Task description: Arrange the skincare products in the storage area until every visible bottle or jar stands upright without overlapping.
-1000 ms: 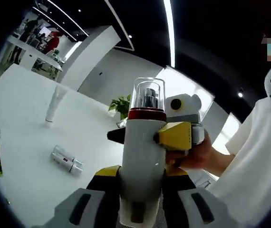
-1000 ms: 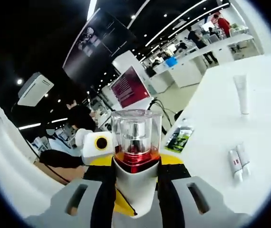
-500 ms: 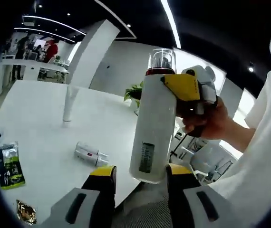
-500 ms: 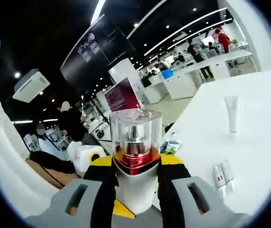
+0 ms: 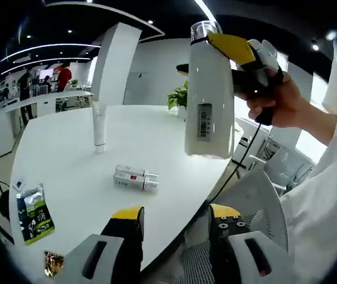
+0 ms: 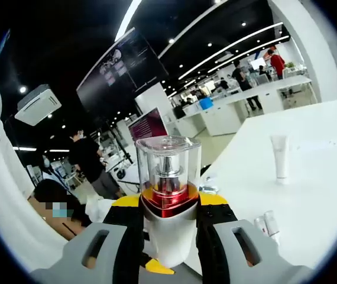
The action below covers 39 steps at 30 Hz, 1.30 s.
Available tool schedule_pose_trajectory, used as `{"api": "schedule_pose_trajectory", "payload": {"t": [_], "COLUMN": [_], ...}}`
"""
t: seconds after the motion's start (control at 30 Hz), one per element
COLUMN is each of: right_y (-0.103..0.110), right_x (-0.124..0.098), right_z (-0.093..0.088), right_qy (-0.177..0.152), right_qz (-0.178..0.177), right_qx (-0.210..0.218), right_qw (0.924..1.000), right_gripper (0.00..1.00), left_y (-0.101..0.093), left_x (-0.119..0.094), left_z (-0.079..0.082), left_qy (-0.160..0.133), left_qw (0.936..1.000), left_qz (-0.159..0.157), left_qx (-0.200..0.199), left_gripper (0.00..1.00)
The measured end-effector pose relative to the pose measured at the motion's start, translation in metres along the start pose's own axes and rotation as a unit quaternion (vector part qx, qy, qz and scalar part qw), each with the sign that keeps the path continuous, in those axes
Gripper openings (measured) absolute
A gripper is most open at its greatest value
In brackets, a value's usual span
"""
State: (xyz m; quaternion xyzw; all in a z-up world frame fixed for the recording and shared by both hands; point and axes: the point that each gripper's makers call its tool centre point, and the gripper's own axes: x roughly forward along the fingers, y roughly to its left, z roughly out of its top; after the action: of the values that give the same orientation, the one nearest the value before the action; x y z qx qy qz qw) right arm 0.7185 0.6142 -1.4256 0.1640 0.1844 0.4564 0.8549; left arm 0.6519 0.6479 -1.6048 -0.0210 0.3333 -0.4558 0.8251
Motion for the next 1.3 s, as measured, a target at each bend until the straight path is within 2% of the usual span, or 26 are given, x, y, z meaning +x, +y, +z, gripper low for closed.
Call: {"api": "schedule_pose_trajectory", "payload": {"t": [0.03, 0.07, 0.13, 0.2, 0.23, 0.27, 0.3, 0.37, 0.43, 0.53, 0.57, 0.7, 0.77, 0.87, 0.97, 1.03, 1.17, 1.3], "right_y": [-0.002, -0.006, -0.01, -0.013, -0.017, -0.019, -0.022, -0.028, -0.036, -0.045, -0.053, -0.08, -0.091, -0.102, -0.111, -0.116, -0.122, -0.127], "right_x": [-0.002, -0.004, -0.009, -0.014, -0.017, -0.02, -0.024, -0.032, -0.039, -0.047, -0.05, -0.055, -0.057, -0.054, -0.046, -0.04, -0.028, -0.015], "right_z": [0.001, 0.002, 0.004, 0.005, 0.007, 0.008, 0.01, 0.013, 0.015, 0.015, 0.013, 0.009, 0.01, 0.012, 0.014, 0.016, 0.021, 0.025], "right_qy": [-0.002, -0.009, -0.014, -0.019, -0.023, -0.025, -0.03, -0.037, -0.042, -0.047, -0.048, -0.049, -0.054, -0.06, -0.053, -0.046, -0.044, -0.035], "right_qz": [-0.002, -0.004, -0.004, -0.005, -0.009, -0.011, -0.014, -0.019, -0.025, -0.028, -0.03, -0.055, -0.056, -0.052, -0.053, -0.053, -0.046, -0.039], "right_qx": [0.003, 0.007, 0.013, 0.016, 0.02, 0.021, 0.024, 0.029, 0.03, 0.022, 0.018, 0.027, 0.027, 0.03, 0.027, 0.024, 0.026, 0.023], "right_qw": [1.0, 0.9999, 0.9998, 0.9997, 0.9995, 0.9994, 0.9992, 0.9987, 0.9984, 0.9983, 0.9982, 0.9969, 0.9966, 0.9964, 0.9968, 0.9972, 0.9976, 0.9983], "right_gripper": [0.3, 0.3, 0.3, 0.3, 0.3, 0.3, 0.3, 0.3, 0.3, 0.3, 0.3, 0.3, 0.3, 0.3, 0.3, 0.3, 0.3, 0.3], "left_y": [0.0, 0.004, 0.008, 0.016, 0.02, 0.025, 0.027, 0.037, 0.043, 0.054, 0.062, 0.068, 0.071, 0.072, 0.074, 0.079, 0.082, 0.085], "left_x": [0.001, 0.003, 0.005, 0.007, 0.009, 0.01, 0.01, 0.011, 0.014, 0.02, 0.017, 0.01, 0.011, 0.009, 0.008, 0.006, 0.004, 0.002], "left_z": [-0.005, -0.01, -0.018, -0.016, -0.021, -0.028, -0.03, -0.038, -0.046, -0.043, -0.041, -0.04, -0.042, -0.045, -0.045, -0.049, -0.057, -0.057], "left_qy": [0.006, 0.009, 0.035, 0.032, 0.043, 0.064, 0.068, 0.088, 0.108, 0.097, 0.094, 0.09, 0.095, 0.105, 0.106, 0.115, 0.137, 0.141], "left_qw": [1.0, 0.9999, 0.9992, 0.9986, 0.9976, 0.9958, 0.995, 0.9902, 0.9853, 0.9828, 0.979, 0.9768, 0.9741, 0.9699, 0.9689, 0.9653, 0.9612, 0.9582], "left_qz": [-0.006, 0.004, 0.017, 0.04, 0.05, 0.063, 0.069, 0.091, 0.112, 0.145, 0.17, 0.184, 0.194, 0.203, 0.208, 0.219, 0.224, 0.233], "left_qx": [-0.005, -0.008, -0.004, 0.014, 0.02, 0.02, 0.024, 0.059, 0.07, 0.06, 0.064, 0.061, 0.067, 0.084, 0.083, 0.084, 0.085, 0.088], "left_gripper": [0.29, 0.28, 0.31, 0.38, 0.39, 0.41, 0.43, 0.44, 0.44, 0.43, 0.43, 0.41, 0.41, 0.39, 0.38, 0.37, 0.33, 0.33]}}
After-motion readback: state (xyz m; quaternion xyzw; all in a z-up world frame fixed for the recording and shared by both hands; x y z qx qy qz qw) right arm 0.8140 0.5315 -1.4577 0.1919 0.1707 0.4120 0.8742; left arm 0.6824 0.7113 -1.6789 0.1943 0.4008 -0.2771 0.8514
